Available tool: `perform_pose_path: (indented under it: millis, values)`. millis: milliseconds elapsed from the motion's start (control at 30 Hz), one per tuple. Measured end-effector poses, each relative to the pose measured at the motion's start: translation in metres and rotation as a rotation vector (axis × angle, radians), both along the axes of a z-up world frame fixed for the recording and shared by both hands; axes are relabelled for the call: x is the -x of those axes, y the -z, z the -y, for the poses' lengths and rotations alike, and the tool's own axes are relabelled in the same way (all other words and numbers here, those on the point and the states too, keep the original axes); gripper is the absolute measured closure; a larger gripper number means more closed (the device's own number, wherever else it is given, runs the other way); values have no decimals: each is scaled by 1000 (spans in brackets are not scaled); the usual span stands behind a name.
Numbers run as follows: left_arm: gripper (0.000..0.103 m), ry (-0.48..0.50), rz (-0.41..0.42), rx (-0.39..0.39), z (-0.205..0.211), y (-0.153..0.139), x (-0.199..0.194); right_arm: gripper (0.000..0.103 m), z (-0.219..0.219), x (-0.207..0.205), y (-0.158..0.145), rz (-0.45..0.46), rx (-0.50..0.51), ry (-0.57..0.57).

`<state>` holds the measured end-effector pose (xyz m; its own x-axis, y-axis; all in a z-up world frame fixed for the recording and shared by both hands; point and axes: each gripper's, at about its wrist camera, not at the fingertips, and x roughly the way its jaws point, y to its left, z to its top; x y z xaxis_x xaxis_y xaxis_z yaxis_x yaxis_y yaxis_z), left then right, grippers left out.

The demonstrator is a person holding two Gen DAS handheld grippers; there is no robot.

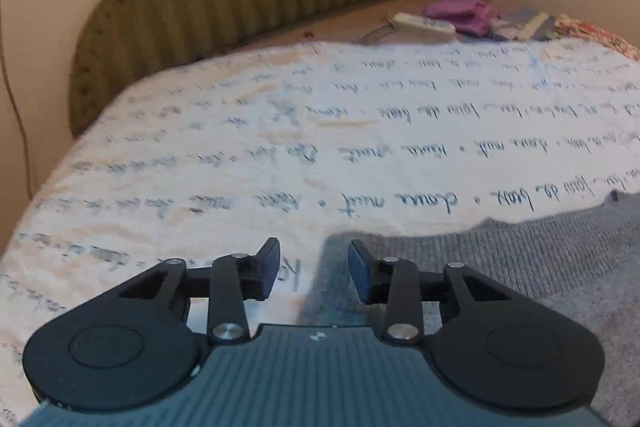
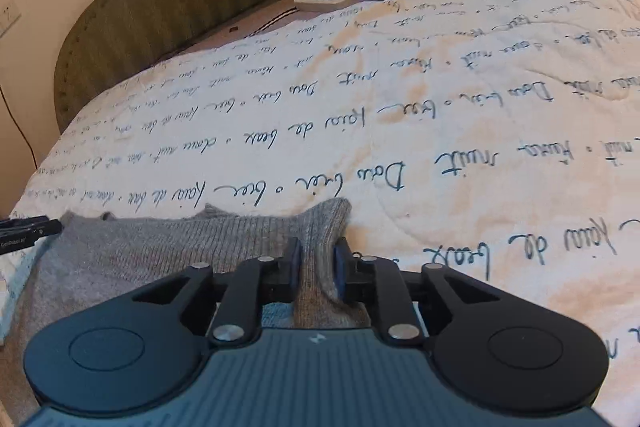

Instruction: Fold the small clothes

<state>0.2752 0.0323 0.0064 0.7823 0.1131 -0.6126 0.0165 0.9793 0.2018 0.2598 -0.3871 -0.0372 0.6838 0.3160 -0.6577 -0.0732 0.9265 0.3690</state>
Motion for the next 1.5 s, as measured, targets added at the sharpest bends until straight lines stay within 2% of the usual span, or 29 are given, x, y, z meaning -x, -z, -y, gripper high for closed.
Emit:
perform_pose_path:
  millis: [67,100,167,233,267,400,467,533,600,733,800,867,933,1067,1200,1300,1500]
  values:
    - [55,-9,91,29,1,-19,23,76,8,18,-17,78,-37,58]
    - [54,25,109,53,7,-24,33,75,7,28,-26,128,-70,59]
    - [53,112,111,61,30,-22,46,75,-7,37,-32,160,-115,10]
    - [49,179,78,23,55,-7,48,75,-33,36,-27,135,-118,-53]
    - [50,183,49,9,62,3,45,75,-44,34,-22,115,-99,-70]
    - [48,116,-58,16,58,45,38,76,-66,38,8,63,87,-30]
    - [37,106,17,27,45,60,47,76,-58,50,23,118,59,-18]
    - [37,81,14,58,40,60,47,76,-48,57,34,158,-2,-6]
    - [37,75,20,45,42,61,46,76,-43,58,36,157,-48,7]
    - [36,56,41,-13,49,53,53,76,-47,55,30,151,-22,6]
    - [40,48,47,1,48,40,66,75,-48,61,17,138,3,41]
    - [40,62,53,35,48,26,83,74,-47,79,-1,188,-15,72]
    - [40,74,46,54,51,20,98,69,-48,98,-16,250,-44,51]
    - [39,102,1,81,59,25,117,35,-67,109,-17,215,-22,-24]
    - [35,89,-28,91,58,42,122,34,-83,110,9,161,52,-37]
    - [30,79,-24,125,51,51,120,33,-89,121,28,229,125,-51]
    - [27,59,7,144,45,59,117,32,-86,123,31,240,114,-41]
